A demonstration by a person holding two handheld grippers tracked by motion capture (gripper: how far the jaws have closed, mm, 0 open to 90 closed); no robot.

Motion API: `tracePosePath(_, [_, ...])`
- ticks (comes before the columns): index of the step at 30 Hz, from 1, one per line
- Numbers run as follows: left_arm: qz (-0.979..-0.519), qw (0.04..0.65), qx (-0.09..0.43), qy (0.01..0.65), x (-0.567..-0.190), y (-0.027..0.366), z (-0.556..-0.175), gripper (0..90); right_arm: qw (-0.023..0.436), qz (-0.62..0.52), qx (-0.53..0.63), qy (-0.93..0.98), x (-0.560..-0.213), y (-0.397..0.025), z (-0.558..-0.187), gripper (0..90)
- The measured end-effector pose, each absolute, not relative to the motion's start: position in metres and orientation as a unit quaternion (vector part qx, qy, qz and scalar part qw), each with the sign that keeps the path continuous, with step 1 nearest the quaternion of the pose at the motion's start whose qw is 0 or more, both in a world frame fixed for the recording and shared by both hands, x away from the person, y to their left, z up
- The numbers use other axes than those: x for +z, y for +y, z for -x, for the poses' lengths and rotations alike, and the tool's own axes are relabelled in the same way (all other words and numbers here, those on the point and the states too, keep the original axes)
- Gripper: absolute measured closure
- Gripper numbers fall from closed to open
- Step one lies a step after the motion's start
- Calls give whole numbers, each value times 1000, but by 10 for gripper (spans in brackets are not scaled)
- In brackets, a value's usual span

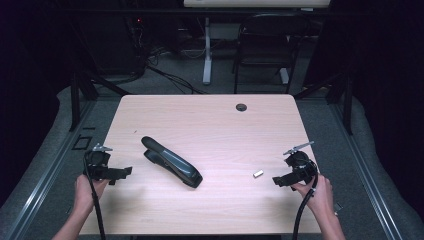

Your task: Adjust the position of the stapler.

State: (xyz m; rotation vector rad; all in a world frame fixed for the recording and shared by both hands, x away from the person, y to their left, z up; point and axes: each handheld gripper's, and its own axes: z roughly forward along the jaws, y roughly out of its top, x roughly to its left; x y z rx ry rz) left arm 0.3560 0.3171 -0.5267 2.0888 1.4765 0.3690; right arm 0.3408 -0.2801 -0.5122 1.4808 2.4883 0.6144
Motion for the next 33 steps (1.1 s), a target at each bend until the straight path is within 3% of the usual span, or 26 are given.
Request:
tracePosePath(15, [-779,279,140,543,-526,316,-356,0,88,-484,220,842,-507,-261,-343,70])
tracePosePath(33, [-784,275,138,540,-527,317,-356,0,88,-424,241,868,-483,-189,-364,22])
